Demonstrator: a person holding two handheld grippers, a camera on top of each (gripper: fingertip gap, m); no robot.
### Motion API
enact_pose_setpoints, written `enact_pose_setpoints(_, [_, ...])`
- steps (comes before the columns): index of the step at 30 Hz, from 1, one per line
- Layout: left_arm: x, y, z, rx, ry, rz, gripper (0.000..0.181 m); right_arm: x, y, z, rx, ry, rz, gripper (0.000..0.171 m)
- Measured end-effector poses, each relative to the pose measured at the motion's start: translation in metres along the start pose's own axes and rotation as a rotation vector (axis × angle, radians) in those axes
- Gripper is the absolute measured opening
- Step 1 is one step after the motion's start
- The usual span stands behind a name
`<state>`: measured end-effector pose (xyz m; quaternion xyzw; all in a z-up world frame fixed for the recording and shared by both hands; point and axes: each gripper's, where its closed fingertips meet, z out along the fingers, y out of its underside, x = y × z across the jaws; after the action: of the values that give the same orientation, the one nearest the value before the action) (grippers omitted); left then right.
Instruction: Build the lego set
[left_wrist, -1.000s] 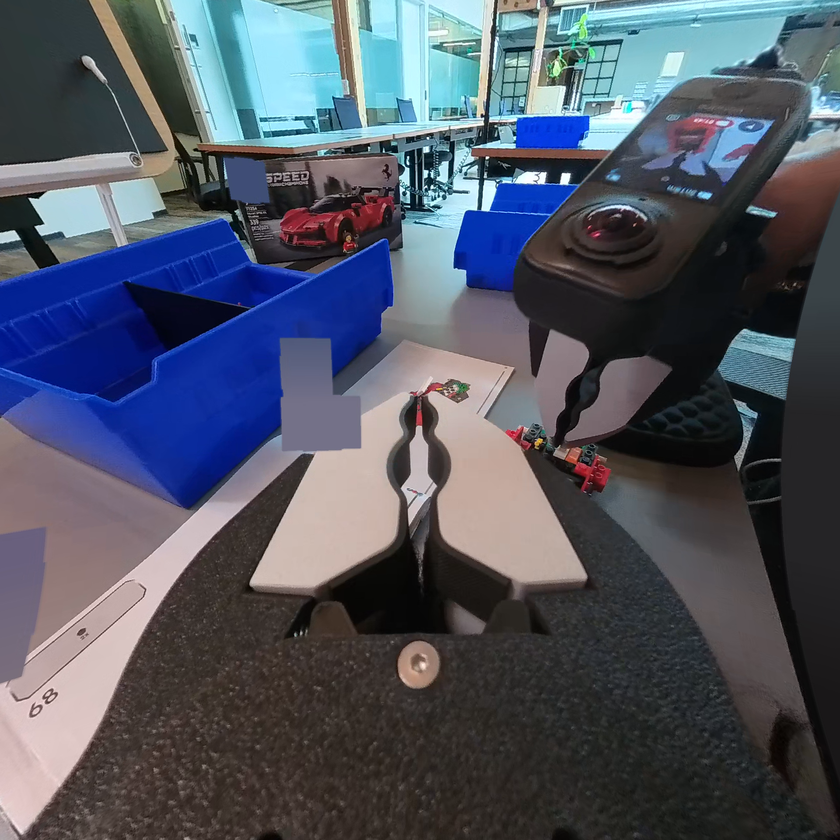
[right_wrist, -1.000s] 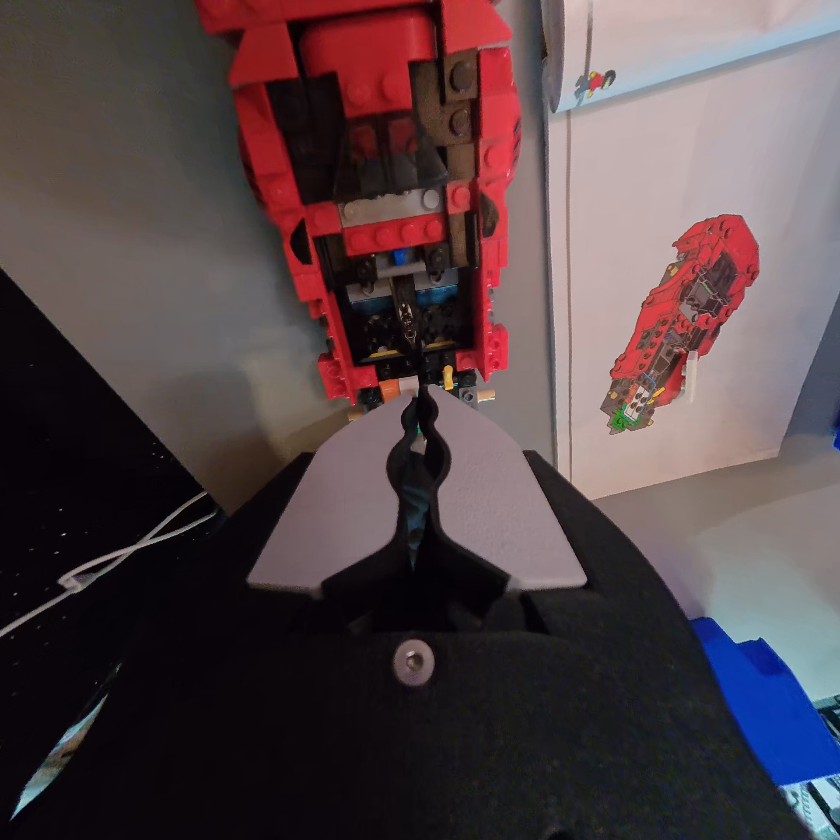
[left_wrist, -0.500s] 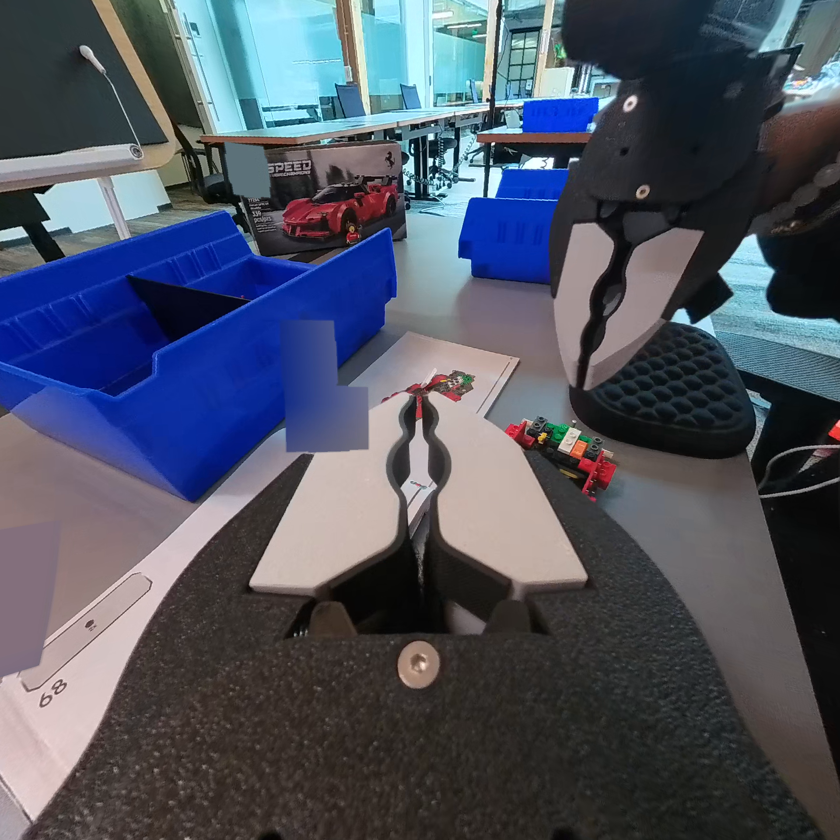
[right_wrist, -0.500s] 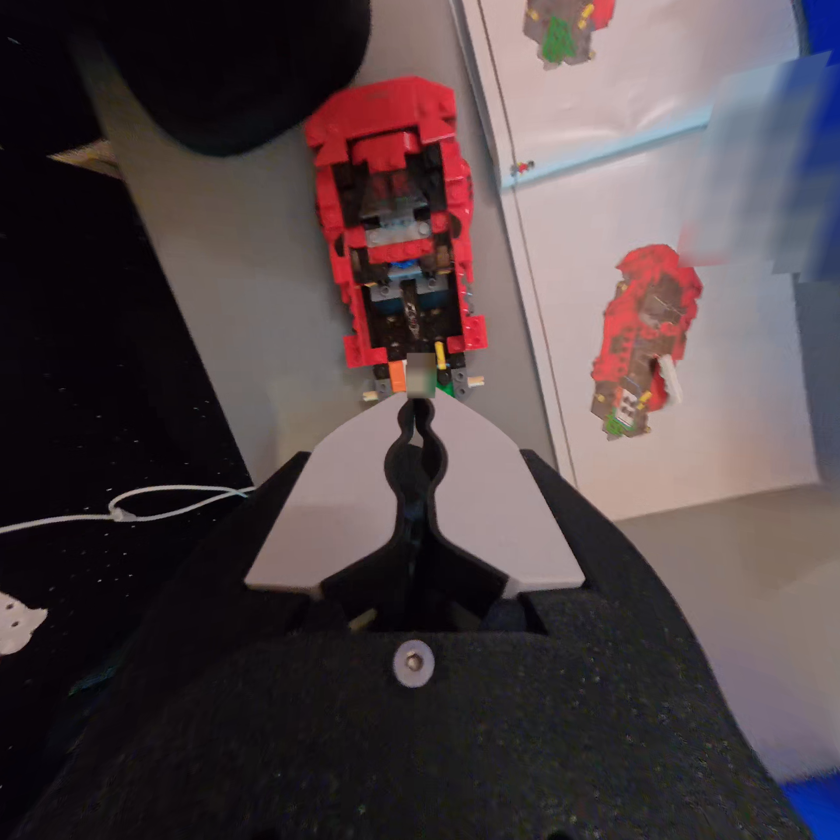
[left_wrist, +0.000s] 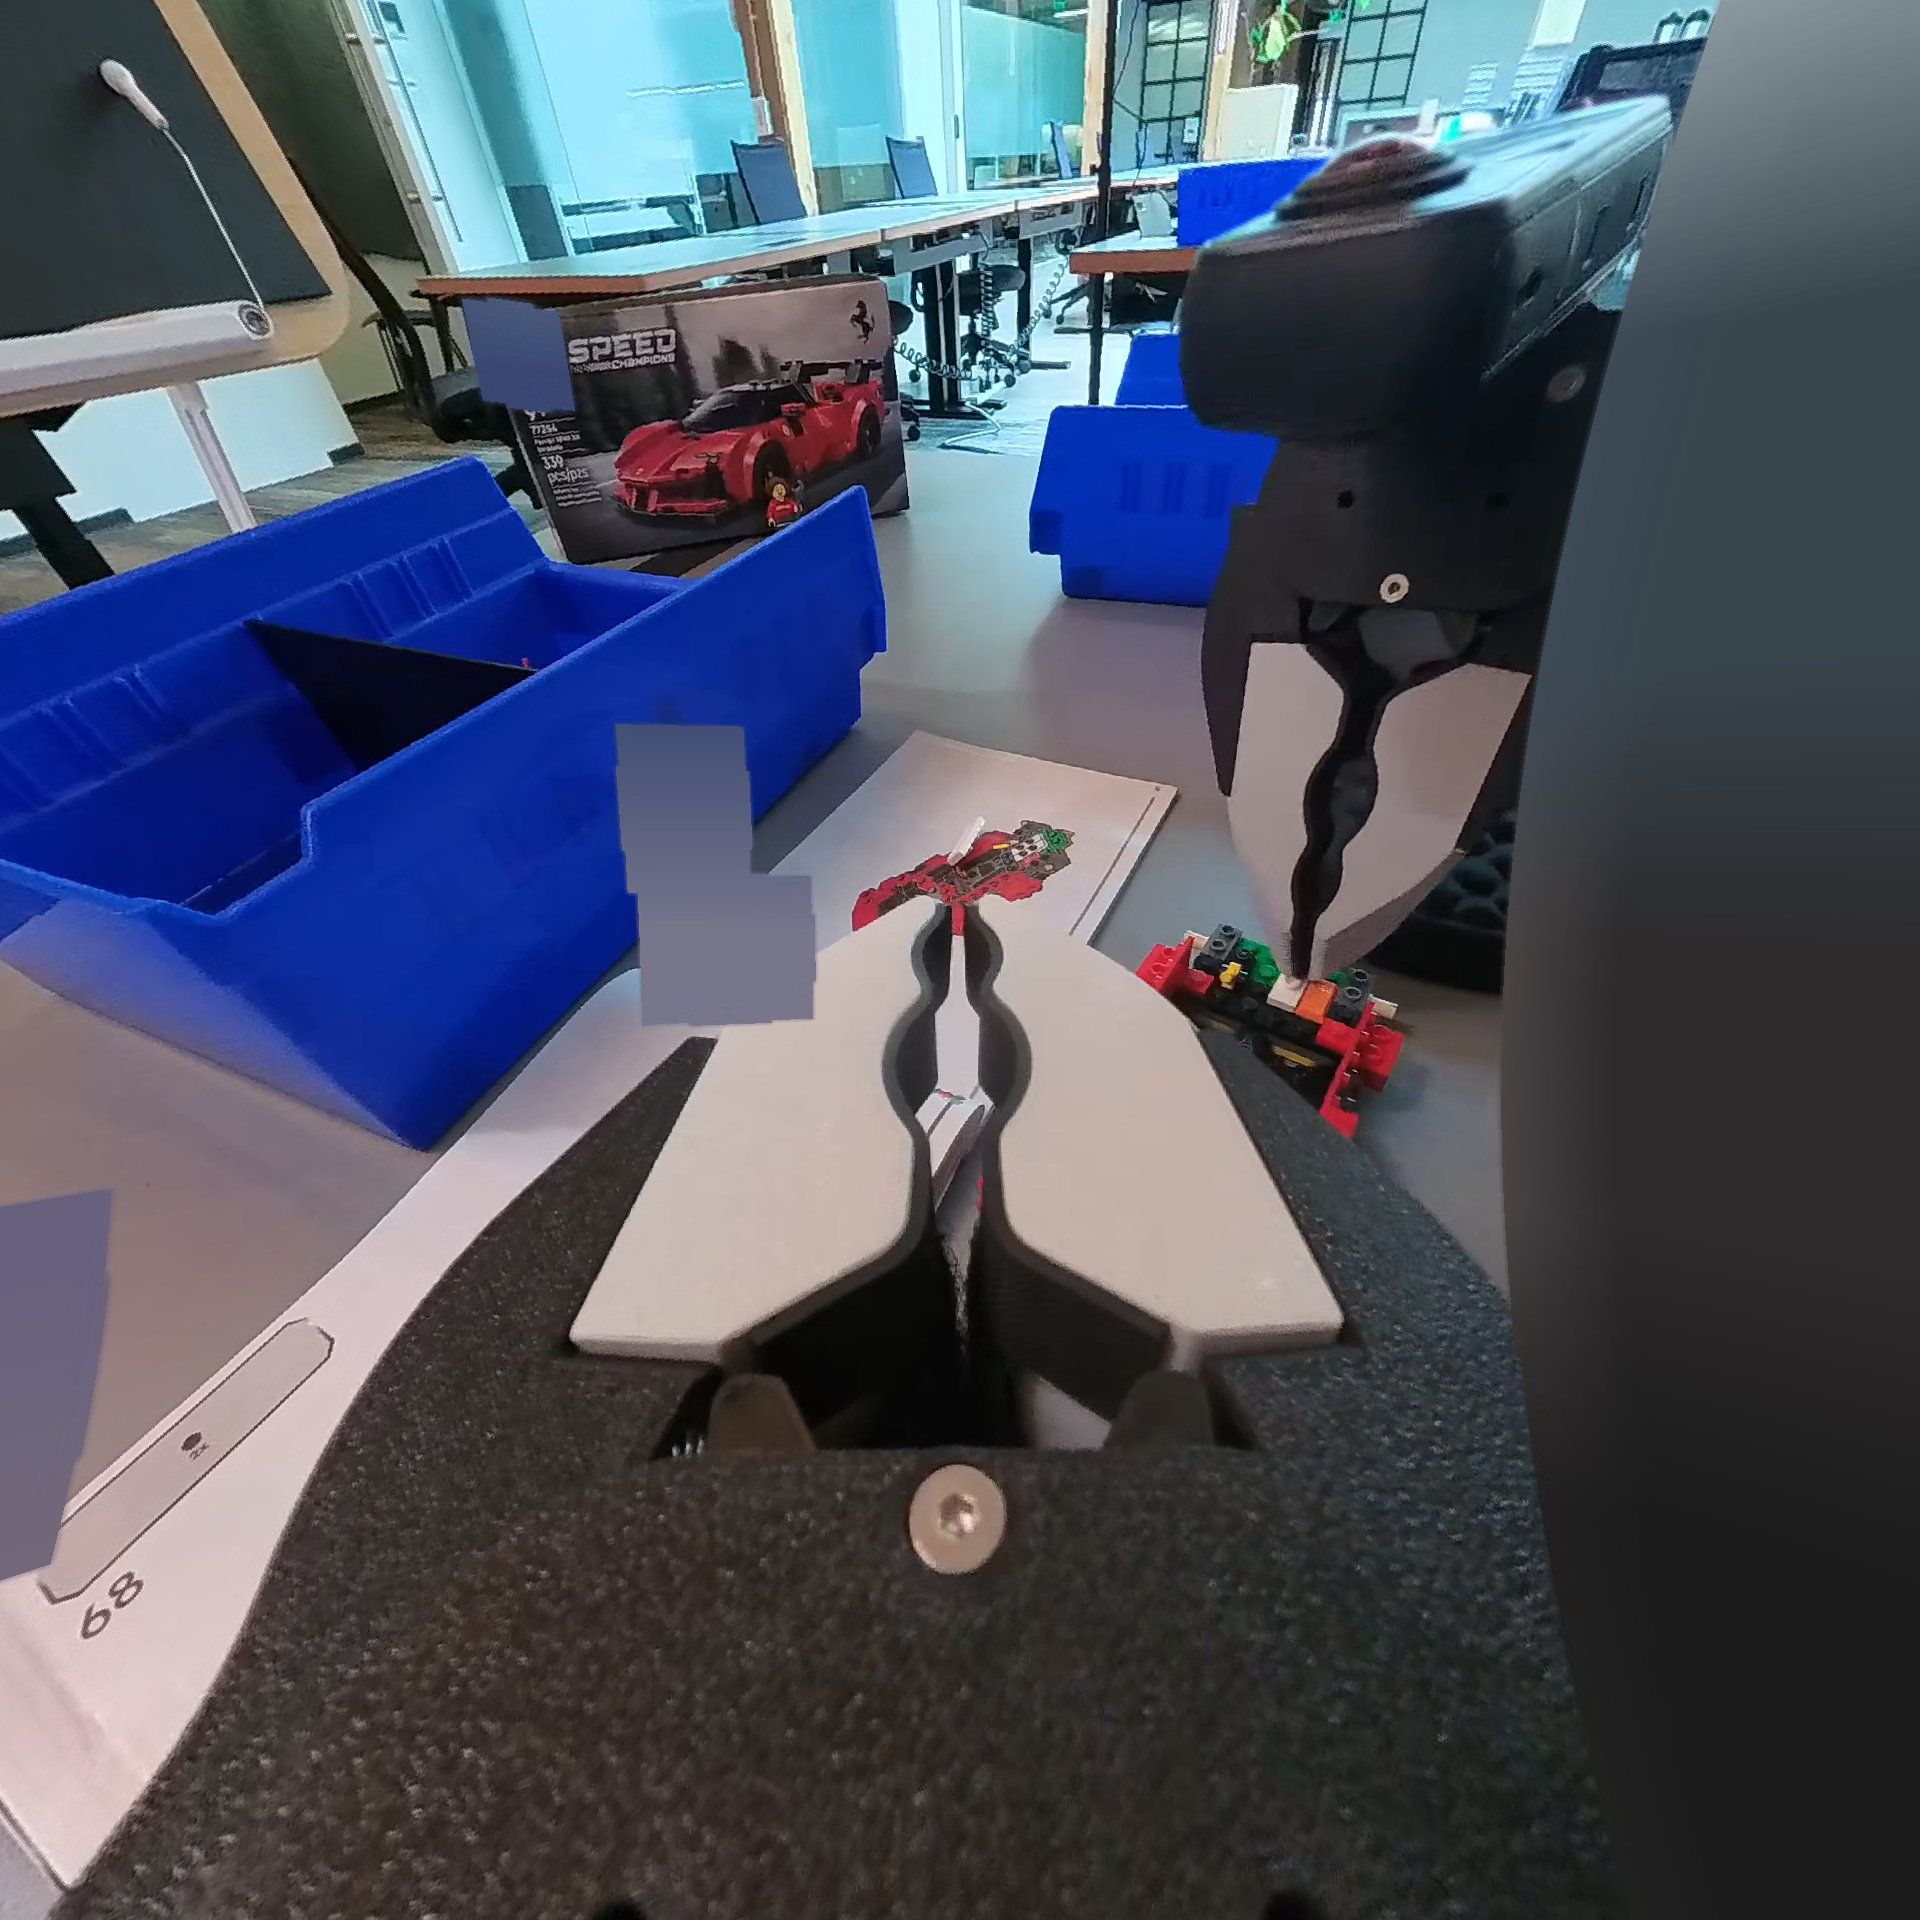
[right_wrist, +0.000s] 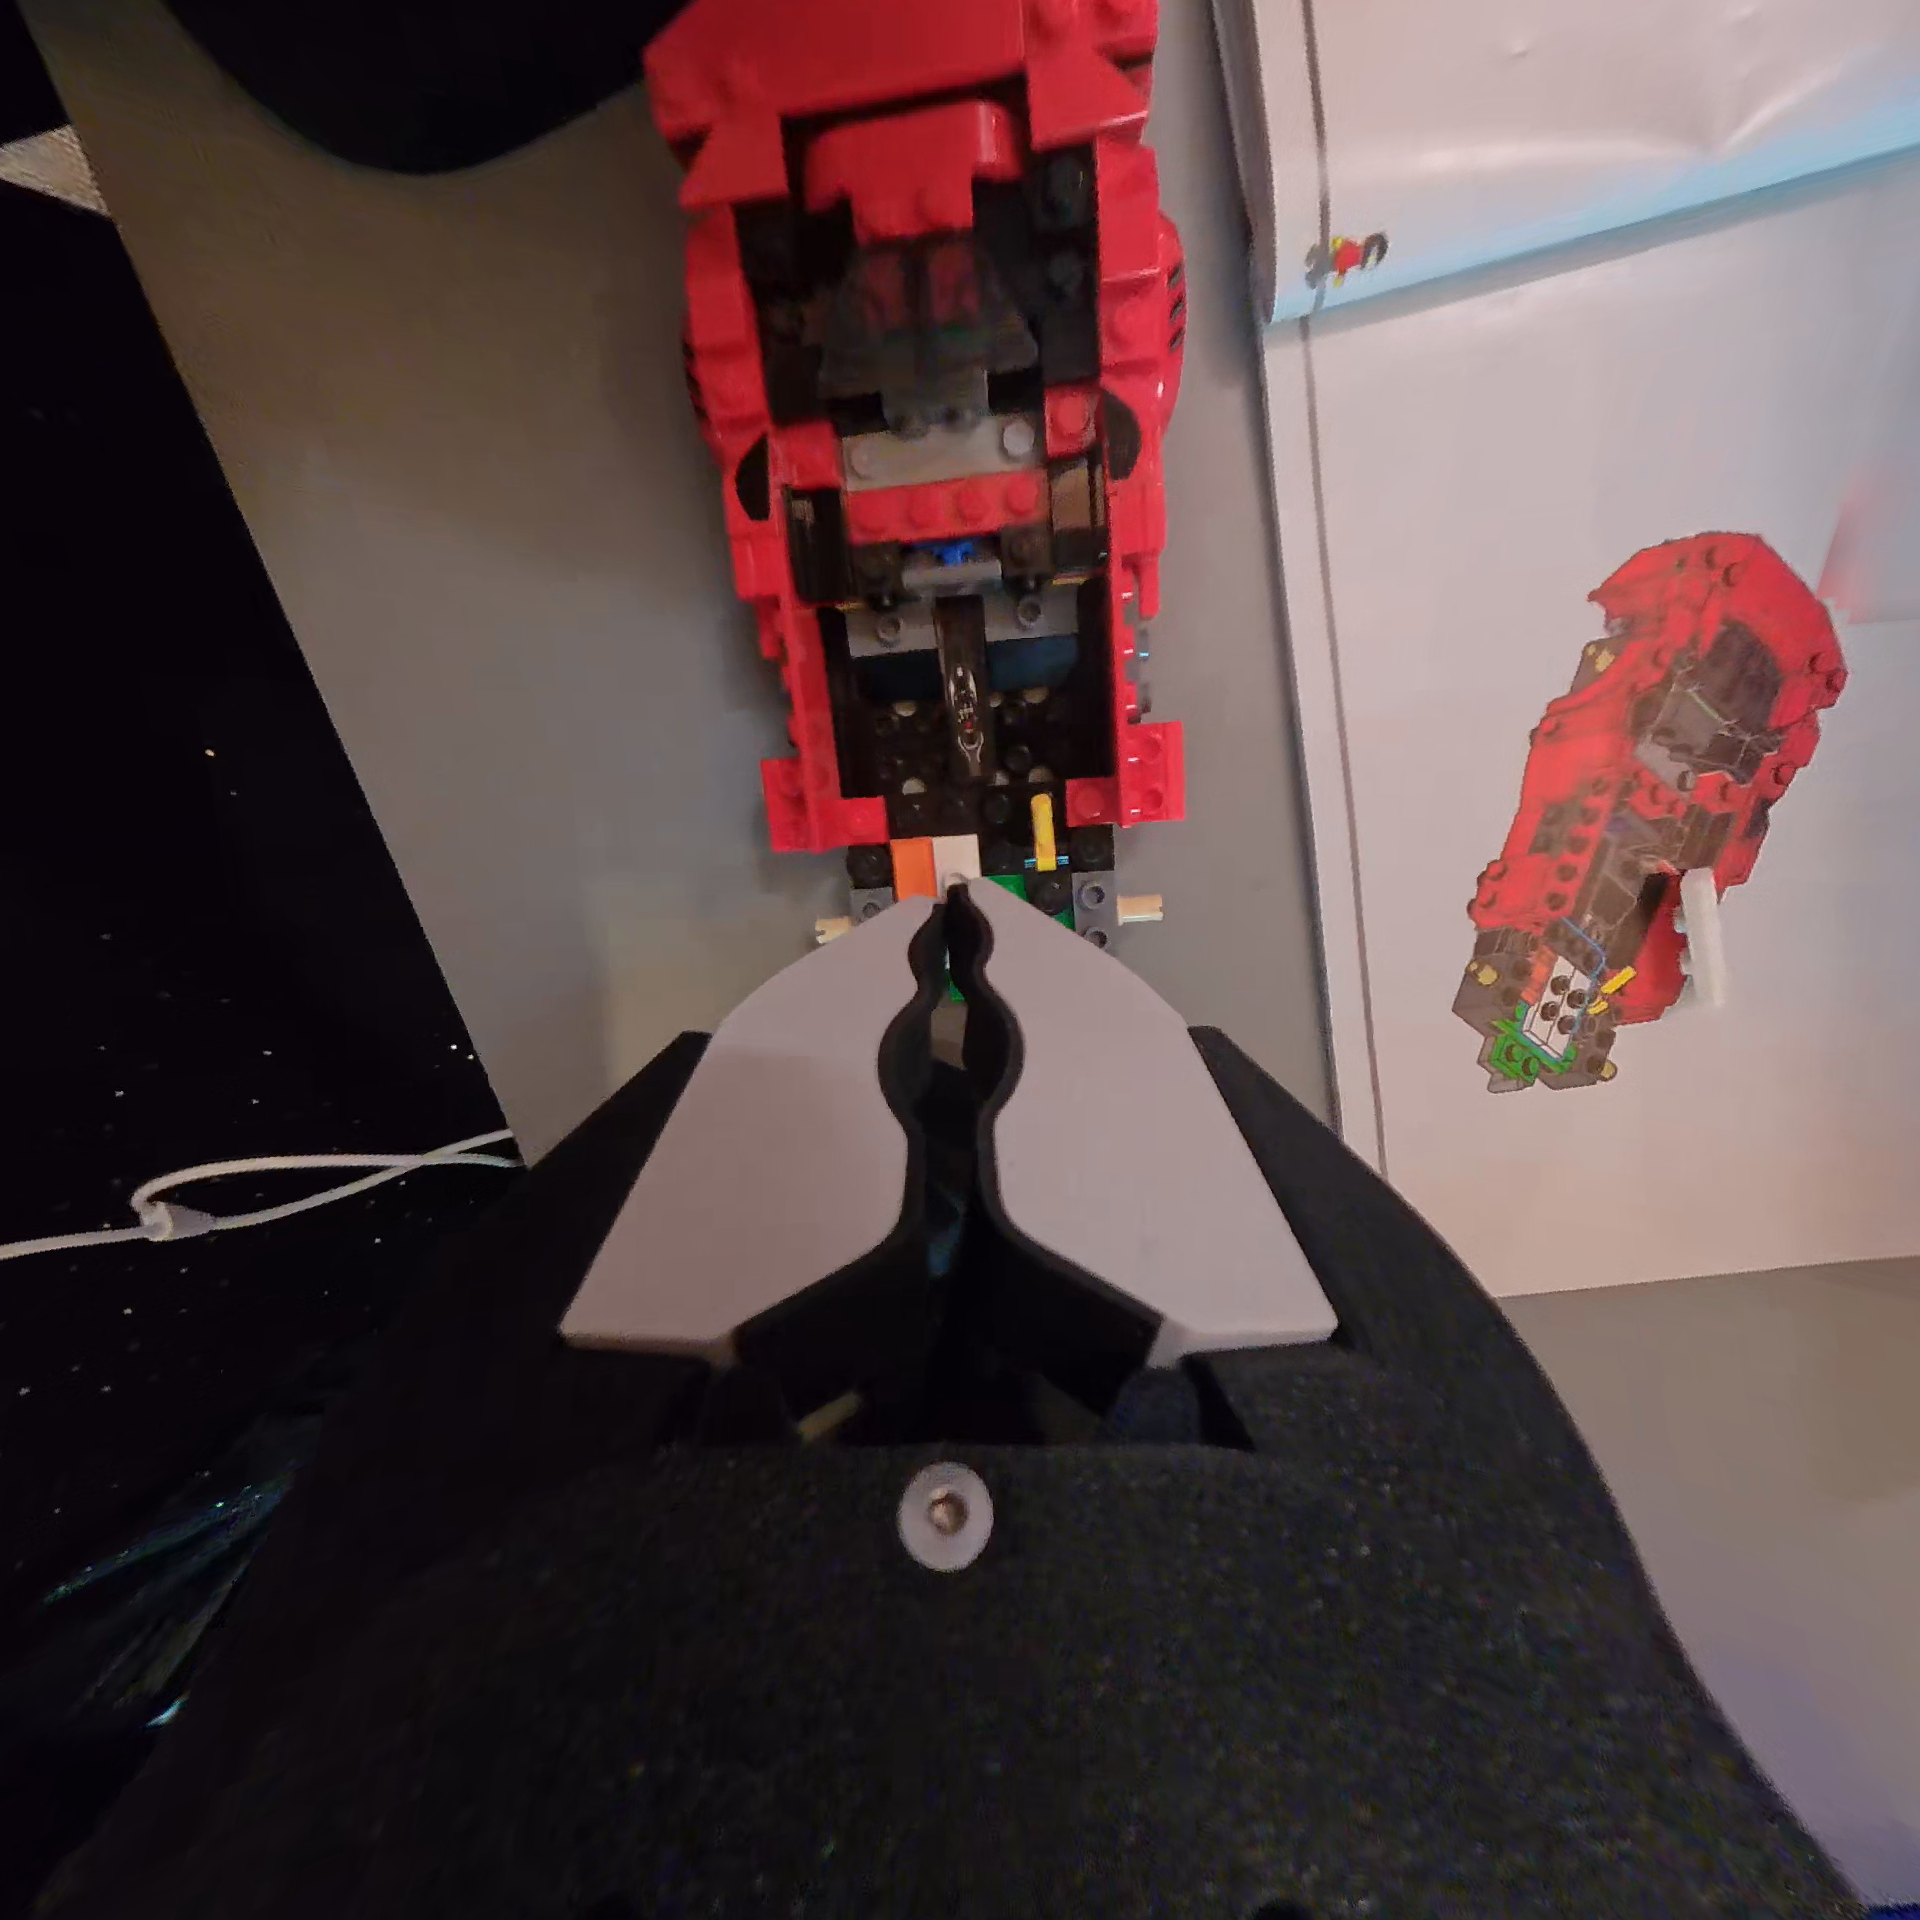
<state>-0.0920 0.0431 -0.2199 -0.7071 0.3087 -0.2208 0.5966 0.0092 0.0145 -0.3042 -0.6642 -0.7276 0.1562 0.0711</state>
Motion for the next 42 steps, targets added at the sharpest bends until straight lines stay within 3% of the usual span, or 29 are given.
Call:
enact_pose_setpoints(7, [0.002,0.001,0.001,-0.010,0.005,0.011,0.002,0.001,0.001,0.000,-0.036,-0.028,0.088,0.000])
enact_pose_setpoints(21, [0.000,0.000,0.001,-0.001,-0.001,0.003,0.002,0.001,0.001,0.001,-0.197,0.101,0.058,0.000])
enact_pose_setpoints(33, [-0.001,-0.003,0.000,0.017,-0.006,-0.002,0.002,0.001,0.001,0.001,-0.223,0.131,0.035,0.000])
enact_pose_setpoints(38, [-0.003,-0.004,-0.002,0.028,-0.020,-0.004,0.002,-0.004,-0.008,-0.004,-0.109,0.068,0.044,0.000])
enact_pose_setpoints(42, [-0.004,-0.005,-0.002,0.030,-0.026,-0.004,0.002,0.021,-0.023,-0.043,0.085,0.101,0.054,0.001])
